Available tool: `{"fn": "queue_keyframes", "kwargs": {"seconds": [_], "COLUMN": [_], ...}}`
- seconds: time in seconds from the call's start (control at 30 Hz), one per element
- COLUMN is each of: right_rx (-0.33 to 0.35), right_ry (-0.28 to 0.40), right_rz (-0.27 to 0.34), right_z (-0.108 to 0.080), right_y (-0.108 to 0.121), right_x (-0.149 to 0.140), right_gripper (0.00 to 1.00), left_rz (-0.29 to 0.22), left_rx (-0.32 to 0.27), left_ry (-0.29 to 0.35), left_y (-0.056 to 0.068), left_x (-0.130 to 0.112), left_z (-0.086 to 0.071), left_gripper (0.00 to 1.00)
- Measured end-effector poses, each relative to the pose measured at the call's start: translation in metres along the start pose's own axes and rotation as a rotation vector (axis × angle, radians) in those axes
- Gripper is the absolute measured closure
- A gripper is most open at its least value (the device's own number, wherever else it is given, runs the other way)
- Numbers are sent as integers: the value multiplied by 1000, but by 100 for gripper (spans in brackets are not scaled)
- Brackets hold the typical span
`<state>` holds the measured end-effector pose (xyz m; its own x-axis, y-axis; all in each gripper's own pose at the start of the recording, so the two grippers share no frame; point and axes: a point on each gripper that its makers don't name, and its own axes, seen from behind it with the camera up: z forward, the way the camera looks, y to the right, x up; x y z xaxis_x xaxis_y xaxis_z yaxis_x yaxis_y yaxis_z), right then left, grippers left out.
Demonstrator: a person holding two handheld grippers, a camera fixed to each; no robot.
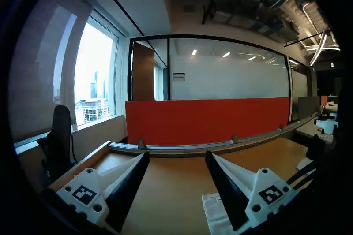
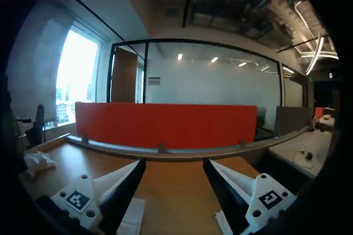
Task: Fold towel
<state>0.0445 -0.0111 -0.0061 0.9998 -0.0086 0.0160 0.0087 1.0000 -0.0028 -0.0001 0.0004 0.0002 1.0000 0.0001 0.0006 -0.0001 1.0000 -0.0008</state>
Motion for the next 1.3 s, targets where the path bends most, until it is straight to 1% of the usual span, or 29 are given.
{"fn": "queue_keyframes", "kwargs": {"seconds": [0.1, 0.2, 0.3, 0.4, 0.5, 0.6, 0.73, 0.83, 1.0, 1.2, 1.3], "right_rx": [11, 30, 57, 96, 142, 202, 293, 344, 388, 441, 463], "right_ry": [-10, -23, -33, -43, -59, -87, -146, -184, -222, -255, -278], "right_rz": [-9, -21, -27, -37, -57, -83, -128, -154, -172, -195, -208], "right_z": [-2, -4, -7, -9, -12, -15, -22, -26, -27, -30, -31], "right_y": [-3, -7, -14, -22, -33, -45, -62, -72, -80, -91, -96], "right_x": [3, 10, 18, 21, 22, 20, 6, -3, -11, -21, -30], "right_gripper": [0, 0, 0, 0, 0, 0, 0, 0, 0, 0, 0], "left_rz": [3, 17, 33, 38, 40, 54, 79, 88, 87, 114, 131], "left_rx": [-15, -46, -77, -109, -148, -202, -278, -322, -365, -396, -410], "left_ry": [-10, -25, -42, -60, -80, -102, -133, -156, -191, -229, -247], "left_y": [7, 14, 20, 27, 35, 47, 63, 73, 80, 84, 87], "left_x": [-2, -1, -1, -1, -1, -1, -6, -12, -22, -39, -50], "left_z": [3, 2, 0, -4, -7, -11, -16, -18, -20, -21, -23], "left_gripper": [6, 6, 6, 6, 6, 6, 6, 6, 6, 6, 6]}}
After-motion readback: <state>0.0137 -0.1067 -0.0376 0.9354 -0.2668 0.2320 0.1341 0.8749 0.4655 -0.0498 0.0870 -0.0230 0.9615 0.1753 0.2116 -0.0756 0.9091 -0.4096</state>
